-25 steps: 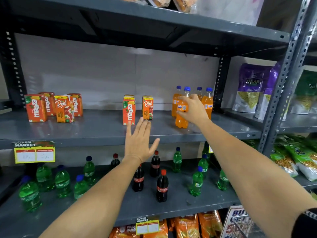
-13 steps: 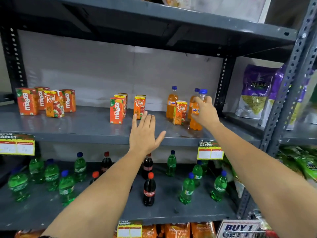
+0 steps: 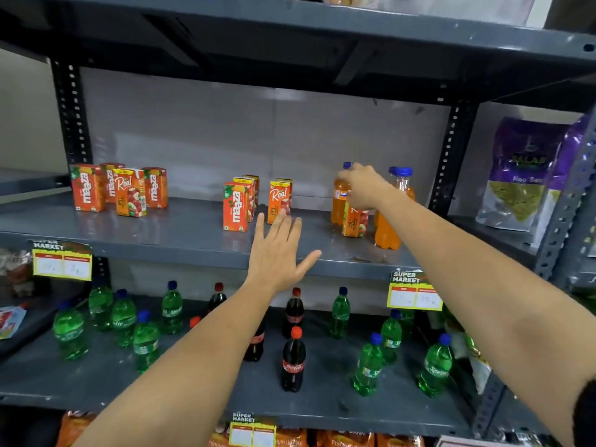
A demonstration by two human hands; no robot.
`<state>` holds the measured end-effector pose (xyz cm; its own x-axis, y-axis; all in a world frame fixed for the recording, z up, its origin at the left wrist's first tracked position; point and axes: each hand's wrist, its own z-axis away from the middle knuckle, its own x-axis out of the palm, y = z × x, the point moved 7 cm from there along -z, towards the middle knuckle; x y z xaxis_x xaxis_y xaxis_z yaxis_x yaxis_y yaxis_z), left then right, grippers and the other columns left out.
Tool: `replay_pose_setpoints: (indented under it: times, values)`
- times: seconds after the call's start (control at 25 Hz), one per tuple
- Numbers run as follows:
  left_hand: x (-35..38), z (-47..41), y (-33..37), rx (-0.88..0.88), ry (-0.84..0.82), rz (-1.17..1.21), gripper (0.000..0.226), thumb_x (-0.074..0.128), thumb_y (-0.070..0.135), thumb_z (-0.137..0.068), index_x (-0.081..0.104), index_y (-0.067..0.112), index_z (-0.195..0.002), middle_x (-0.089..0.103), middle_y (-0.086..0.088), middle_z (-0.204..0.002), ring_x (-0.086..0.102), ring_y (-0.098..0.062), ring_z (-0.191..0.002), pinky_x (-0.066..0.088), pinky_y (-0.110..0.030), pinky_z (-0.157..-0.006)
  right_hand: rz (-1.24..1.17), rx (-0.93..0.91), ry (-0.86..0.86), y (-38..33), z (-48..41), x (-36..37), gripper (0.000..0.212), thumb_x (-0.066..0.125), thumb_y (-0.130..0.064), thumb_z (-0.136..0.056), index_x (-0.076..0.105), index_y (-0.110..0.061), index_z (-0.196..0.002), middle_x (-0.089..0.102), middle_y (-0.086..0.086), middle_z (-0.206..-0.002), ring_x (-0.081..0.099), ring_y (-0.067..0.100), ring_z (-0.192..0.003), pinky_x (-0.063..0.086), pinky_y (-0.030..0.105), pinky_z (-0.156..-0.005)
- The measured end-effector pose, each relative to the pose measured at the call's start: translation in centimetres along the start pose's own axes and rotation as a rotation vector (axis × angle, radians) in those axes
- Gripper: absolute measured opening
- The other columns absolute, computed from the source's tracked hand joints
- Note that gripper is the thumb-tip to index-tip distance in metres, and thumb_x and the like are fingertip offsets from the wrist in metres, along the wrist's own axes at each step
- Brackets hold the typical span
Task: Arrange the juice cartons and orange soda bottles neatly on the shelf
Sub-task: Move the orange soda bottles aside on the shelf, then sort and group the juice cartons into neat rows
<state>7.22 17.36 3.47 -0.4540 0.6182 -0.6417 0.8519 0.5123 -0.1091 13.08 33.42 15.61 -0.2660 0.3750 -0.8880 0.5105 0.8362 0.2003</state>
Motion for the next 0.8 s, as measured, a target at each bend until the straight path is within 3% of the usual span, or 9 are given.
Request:
replay_pose_setpoints:
  times: [0.12,0.36,0.48,0.64,0.8]
  values:
    - [-0.2,1.2,-1.7,0.014,0.006,-0.037,0.071,0.018,0.066,-0.088,0.035,0.023,-0.143,0.039,-0.012,-0.150,0.028,-0.027,-0.143,0.014,-0.057,-0.116,0.012,0.030,-0.149,0.7,-1.7,2.0,0.048,0.057,-0.005,-0.078,0.057,-0.018,-0.124,0.057,0.015,-0.125,0.058,0.033,-0.108,0.054,0.039,-0.084]
    - [-0.4,1.8,-6.3,0.008,-0.051,-0.102,0.074,0.008,0.068,-0.086,0.036,0.027,-0.142,0.041,-0.012,-0.149,0.032,-0.029,-0.140,0.014,-0.058,-0.115,-0.121,0.051,-0.199,0.6,-2.8,0.7,0.023,0.066,-0.015,-0.081,0.071,-0.015,-0.104,0.066,0.010,-0.109,0.065,0.026,-0.090,0.058,0.033,-0.070]
    - [-0.5,1.9,-7.0,0.004,-0.051,-0.115,0.076,0.010,0.069,-0.086,0.041,0.026,-0.140,0.045,-0.013,-0.146,0.036,-0.029,-0.139,0.015,-0.059,-0.115,-0.185,-0.039,-0.177,-2.5,-3.4,-0.8,0.021,0.070,-0.019,-0.080,0.073,-0.017,-0.100,0.063,0.003,-0.097,0.062,0.022,-0.090,0.052,0.030,-0.072]
    - [-0.5,1.9,-6.8,0.002,-0.043,-0.086,0.076,0.012,0.070,-0.085,0.040,0.026,-0.140,0.043,-0.011,-0.147,0.036,-0.029,-0.138,0.011,-0.058,-0.115,-0.298,-0.169,-0.149,-8.6,-5.1,-2.0,0.023,0.070,-0.022,-0.081,0.073,-0.019,-0.104,0.062,0.003,-0.100,0.060,0.020,-0.090,0.047,0.024,-0.062]
    - [-0.5,2.3,-7.9,-0.026,-0.080,-0.088,0.086,0.005,0.073,-0.081,0.037,0.022,-0.142,0.038,-0.009,-0.151,0.031,-0.028,-0.141,0.004,-0.058,-0.117,-0.332,-0.205,-0.167,-12.1,-6.7,-2.2,0.023,0.072,-0.018,-0.080,0.074,-0.020,-0.103,0.066,0.006,-0.109,0.064,0.022,-0.096,0.056,0.029,-0.062]
